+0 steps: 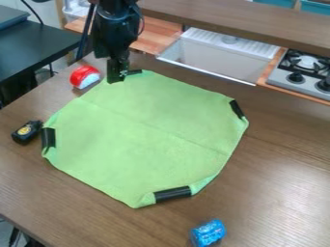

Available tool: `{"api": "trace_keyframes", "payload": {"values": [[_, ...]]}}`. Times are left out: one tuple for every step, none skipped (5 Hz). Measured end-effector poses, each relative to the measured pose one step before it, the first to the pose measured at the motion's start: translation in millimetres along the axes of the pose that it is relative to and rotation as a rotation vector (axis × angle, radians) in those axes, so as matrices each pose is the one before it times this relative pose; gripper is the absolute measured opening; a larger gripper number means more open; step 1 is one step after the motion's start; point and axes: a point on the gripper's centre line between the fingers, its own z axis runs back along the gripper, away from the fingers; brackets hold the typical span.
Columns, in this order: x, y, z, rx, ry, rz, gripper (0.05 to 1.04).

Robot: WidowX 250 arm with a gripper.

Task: Put the nigirizushi on the bottom left edge of the towel

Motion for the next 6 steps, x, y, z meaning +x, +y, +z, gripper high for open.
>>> {"api": "trace_keyframes", "payload": {"values": [[4.44,19.44,-16.72,-0.0660,-0.0162,0.0489,1.001],[-2.97,23.83,-13.54,-0.0389,-0.0023,0.0690,1.001],[0.17,15.26,-11.75,-0.0223,-0.0016,0.0320,1.001],[-4.47,10.26,-12.53,-0.0113,0.0030,0.0160,1.001],[2.51,4.07,-9.47,0.0040,0.0079,0.0135,1.001],[-0.02,8.63,-4.86,0.0053,0.0008,0.0331,1.001]]}}
